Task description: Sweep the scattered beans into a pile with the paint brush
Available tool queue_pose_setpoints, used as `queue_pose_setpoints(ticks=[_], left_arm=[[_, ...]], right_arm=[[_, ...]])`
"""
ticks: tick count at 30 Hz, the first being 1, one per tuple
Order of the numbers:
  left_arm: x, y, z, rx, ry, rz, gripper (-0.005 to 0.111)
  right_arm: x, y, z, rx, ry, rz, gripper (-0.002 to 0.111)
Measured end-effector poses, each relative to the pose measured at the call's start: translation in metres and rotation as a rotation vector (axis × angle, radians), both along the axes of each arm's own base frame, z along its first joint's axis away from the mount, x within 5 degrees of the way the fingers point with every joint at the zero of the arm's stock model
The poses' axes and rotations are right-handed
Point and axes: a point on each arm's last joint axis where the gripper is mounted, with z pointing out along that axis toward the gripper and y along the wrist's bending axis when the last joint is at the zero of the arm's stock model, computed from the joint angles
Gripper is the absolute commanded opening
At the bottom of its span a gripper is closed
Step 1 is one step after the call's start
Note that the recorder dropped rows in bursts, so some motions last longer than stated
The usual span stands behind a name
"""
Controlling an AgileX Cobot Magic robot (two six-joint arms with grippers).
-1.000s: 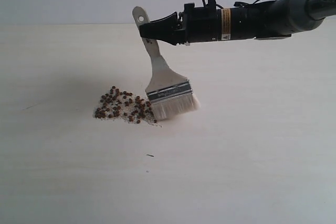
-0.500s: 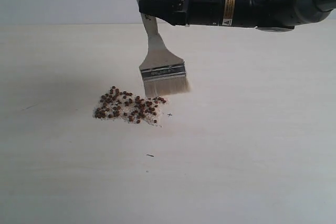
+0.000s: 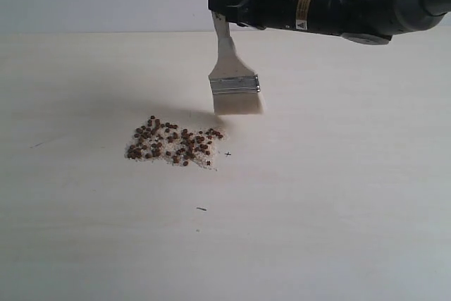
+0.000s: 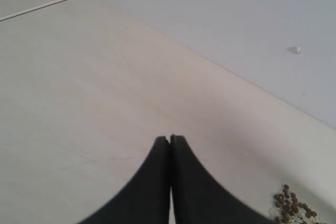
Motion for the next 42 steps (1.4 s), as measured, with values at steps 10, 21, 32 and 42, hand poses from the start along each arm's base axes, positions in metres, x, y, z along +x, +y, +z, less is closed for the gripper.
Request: queue_pose_setpoints(ticks=[10, 21, 32, 42], left_arm=[[0.0, 0.0, 0.0, 0.0, 0.0, 0.0, 0.0], [0.0, 0.0, 0.0, 0.0, 0.0, 0.0, 0.0], [0.0, 0.0, 0.0, 0.002, 0.0, -0.001, 0.0], [0.0, 0.0, 0.0, 0.002, 0.0, -0.001, 0.0]], right_arm=[[-0.005, 0.001, -0.009, -0.069, 0.092, 0.044, 0.0], [-0.014, 0.006, -0.004, 0.001, 0.096, 0.153, 0.0], [-0.011, 0.004, 0.001, -0.004, 0.094, 0.106, 0.0], [-0.008, -0.002, 0.005, -0.02, 0.084, 0.073, 0.0]])
